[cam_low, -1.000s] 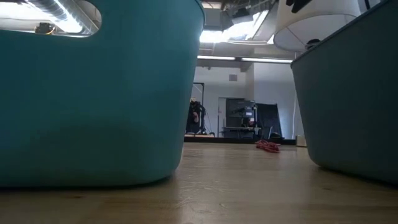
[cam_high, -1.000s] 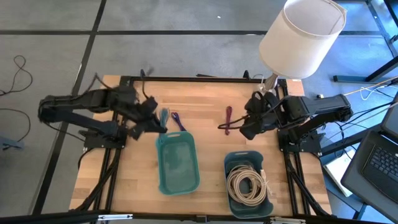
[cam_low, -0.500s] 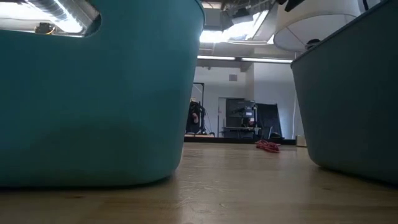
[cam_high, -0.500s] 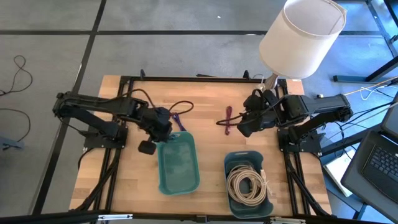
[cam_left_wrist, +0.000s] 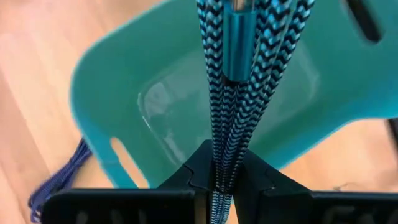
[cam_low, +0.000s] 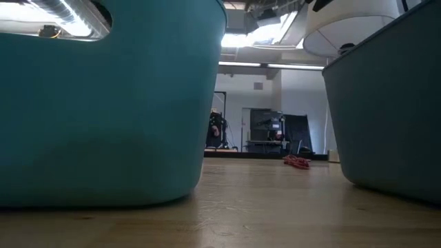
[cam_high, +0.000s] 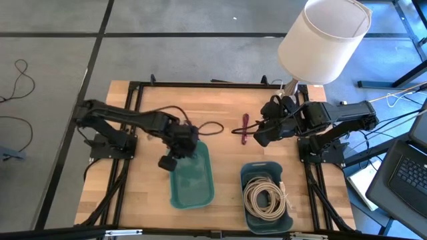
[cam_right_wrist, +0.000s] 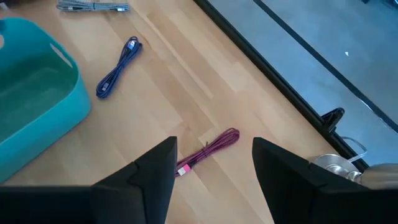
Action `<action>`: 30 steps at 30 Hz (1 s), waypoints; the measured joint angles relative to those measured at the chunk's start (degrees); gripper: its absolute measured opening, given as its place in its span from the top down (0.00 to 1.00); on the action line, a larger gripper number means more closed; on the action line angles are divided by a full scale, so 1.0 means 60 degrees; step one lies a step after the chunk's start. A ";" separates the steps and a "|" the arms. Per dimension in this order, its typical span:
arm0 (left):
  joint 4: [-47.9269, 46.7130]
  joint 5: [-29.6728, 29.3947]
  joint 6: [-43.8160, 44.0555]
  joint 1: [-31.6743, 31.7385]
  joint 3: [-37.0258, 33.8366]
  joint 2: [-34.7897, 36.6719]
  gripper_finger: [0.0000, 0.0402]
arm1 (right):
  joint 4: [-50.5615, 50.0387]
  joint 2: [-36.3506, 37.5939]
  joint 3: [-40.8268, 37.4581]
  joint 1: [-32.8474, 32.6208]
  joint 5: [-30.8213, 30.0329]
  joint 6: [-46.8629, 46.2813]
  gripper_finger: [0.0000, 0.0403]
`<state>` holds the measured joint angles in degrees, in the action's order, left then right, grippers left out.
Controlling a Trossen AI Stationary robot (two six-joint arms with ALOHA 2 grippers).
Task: Pick and place USB-C Cables
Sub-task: Put the black and blue USB cable into the green bin
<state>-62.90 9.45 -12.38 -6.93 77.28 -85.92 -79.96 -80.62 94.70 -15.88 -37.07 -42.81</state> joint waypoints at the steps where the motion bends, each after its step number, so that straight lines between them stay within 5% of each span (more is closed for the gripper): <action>1: 0.0006 -0.0086 -0.0173 -0.0027 0.0000 -0.0187 0.94 | 0.0000 0.0000 0.0000 0.0000 0.0001 0.0000 0.48; 12: -0.0257 -0.1329 -0.2539 -0.0097 0.0000 -0.1930 0.94 | -0.0018 0.0000 0.0000 0.0000 0.0005 0.0052 0.48; 22: 0.0022 -0.0151 -0.3004 -0.0702 -0.0001 -0.3026 0.94 | -0.0280 0.0000 0.0000 0.0000 -0.0146 0.0226 0.48; 30: 0.1139 -0.0400 -0.3272 -0.1110 0.0000 -0.3669 0.94 | -0.0284 0.0000 0.0000 0.0000 -0.0220 0.0237 0.48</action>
<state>-56.07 7.05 -32.01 -13.58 77.28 -107.93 -81.66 -80.62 94.70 -15.88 -38.39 -41.39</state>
